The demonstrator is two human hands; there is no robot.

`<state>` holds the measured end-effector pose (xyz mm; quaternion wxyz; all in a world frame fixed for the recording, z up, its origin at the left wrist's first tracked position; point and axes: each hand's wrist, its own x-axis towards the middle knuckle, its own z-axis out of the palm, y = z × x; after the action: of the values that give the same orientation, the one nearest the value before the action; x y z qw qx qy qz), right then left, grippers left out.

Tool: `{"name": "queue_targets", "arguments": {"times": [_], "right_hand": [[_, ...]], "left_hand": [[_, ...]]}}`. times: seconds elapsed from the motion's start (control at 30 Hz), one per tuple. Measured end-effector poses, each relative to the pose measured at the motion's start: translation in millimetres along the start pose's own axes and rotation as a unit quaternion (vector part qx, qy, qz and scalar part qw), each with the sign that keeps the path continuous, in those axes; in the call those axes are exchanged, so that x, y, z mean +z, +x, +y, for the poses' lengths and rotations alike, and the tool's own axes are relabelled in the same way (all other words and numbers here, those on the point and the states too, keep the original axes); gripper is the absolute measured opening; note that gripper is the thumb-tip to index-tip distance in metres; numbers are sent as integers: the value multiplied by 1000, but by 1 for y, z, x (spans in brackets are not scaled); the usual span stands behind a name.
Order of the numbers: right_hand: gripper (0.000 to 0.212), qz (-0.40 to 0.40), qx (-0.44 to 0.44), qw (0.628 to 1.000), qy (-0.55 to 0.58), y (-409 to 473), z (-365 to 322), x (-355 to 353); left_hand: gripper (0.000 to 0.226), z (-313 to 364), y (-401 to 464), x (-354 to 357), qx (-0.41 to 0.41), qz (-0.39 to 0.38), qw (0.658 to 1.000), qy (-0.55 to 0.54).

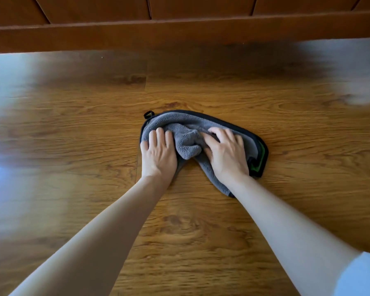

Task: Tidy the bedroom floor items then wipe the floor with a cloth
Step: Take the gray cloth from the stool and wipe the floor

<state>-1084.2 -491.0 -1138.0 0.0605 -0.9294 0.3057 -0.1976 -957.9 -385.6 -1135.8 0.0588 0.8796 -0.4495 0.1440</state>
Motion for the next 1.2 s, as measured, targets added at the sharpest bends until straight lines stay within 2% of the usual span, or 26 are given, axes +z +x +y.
{"name": "queue_targets", "arguments": {"times": [0.13, 0.37, 0.6, 0.73, 0.9, 1.03, 1.2], "right_hand": [[39, -28, 13, 1000, 2, 13, -2, 0], [38, -100, 38, 994, -9, 17, -9, -5], [45, -188, 29, 981, 38, 9, -10, -20], [45, -209, 10, 976, 60, 1, -11, -31], [42, -233, -17, 970, 73, -25, -19, -48], [50, -249, -48, 964, 78, -68, -35, -62], [54, -257, -93, 960, 65, -110, -55, -83]], "left_hand": [[51, 7, 13, -4, -12, -93, 996, 10], [51, 17, 17, -10, 8, -134, 988, 76], [59, 10, 0, -27, 35, -200, 977, 58], [63, 2, -19, -34, 57, -203, 977, 45], [56, -9, -52, -47, 77, -191, 979, -9], [53, -24, -94, -59, 76, -162, 982, -59], [61, -48, -146, -70, 120, -148, 979, -69]]}}
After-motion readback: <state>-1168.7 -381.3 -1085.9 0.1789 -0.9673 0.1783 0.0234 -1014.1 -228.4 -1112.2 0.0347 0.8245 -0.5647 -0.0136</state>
